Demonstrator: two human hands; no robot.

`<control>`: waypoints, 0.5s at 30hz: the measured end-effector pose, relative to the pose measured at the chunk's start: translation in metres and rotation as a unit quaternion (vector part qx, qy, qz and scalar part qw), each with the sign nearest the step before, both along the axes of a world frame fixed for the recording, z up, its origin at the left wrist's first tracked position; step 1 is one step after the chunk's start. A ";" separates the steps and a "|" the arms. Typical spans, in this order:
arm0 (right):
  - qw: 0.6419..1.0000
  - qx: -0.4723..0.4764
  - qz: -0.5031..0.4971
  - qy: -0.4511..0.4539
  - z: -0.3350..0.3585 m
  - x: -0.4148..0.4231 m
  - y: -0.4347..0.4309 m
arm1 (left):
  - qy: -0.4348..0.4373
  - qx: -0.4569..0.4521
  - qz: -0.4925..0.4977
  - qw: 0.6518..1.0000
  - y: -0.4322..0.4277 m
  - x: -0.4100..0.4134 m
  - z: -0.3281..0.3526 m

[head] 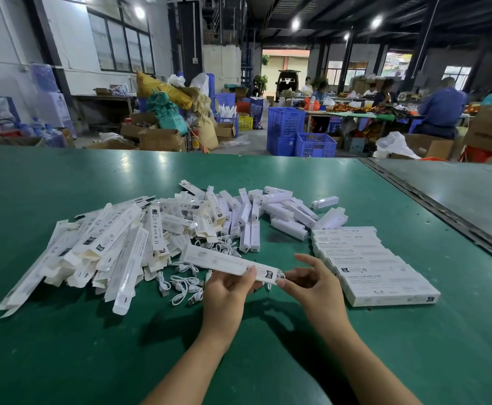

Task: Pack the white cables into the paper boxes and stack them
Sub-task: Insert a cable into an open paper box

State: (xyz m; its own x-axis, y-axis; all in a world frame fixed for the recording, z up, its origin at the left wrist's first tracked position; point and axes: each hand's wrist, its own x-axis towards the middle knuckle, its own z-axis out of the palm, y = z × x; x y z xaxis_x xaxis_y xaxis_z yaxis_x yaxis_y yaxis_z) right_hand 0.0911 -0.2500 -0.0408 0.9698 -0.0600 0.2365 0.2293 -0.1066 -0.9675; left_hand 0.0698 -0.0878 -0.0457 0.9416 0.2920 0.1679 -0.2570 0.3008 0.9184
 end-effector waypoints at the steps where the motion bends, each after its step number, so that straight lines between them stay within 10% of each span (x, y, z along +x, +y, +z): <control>1: 1.000 -0.003 0.000 -0.001 0.000 0.000 0.000 | -0.002 0.005 -0.002 1.000 -0.001 0.000 0.000; 15: 0.996 0.054 0.075 0.011 0.005 -0.002 0.000 | 0.038 -0.016 -0.026 0.999 0.005 0.001 0.004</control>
State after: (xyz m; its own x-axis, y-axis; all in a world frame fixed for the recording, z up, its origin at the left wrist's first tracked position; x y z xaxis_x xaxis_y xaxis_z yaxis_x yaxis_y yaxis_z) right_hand 0.0889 -0.2500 -0.0358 0.9748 0.0612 0.2143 0.2127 0.0317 -0.9766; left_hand 0.0709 -0.0826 -0.0421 0.9654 0.2456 0.0873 -0.1703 0.3409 0.9245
